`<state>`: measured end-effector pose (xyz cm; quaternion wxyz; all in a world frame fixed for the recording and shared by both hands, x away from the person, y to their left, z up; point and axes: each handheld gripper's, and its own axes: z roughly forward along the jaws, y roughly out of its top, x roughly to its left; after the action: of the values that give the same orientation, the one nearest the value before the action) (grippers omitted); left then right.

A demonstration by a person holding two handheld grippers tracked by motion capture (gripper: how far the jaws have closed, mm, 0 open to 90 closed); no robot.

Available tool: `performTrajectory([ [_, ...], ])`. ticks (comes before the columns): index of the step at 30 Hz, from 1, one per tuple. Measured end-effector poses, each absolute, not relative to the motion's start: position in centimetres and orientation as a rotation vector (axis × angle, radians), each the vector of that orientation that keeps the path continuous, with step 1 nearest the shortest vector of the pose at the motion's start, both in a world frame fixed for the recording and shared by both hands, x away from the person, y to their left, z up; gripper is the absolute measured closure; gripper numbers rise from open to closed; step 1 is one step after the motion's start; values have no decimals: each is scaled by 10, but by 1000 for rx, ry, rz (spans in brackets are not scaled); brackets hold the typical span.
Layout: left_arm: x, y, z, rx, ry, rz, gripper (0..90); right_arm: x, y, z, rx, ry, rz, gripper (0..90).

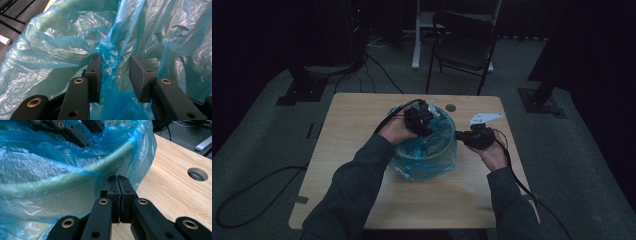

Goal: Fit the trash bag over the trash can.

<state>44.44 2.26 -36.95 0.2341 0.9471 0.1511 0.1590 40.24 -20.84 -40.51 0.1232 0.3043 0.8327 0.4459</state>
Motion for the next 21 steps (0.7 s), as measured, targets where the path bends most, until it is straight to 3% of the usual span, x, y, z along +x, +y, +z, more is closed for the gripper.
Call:
performTrajectory([
  [6,443,16,-378,2678,399,498,595,402,-206,-405,883,2435,1302,895],
  [21,443,10,-387,2759,382,501,571,401,-207,-405,883,2432,1306,896],
])
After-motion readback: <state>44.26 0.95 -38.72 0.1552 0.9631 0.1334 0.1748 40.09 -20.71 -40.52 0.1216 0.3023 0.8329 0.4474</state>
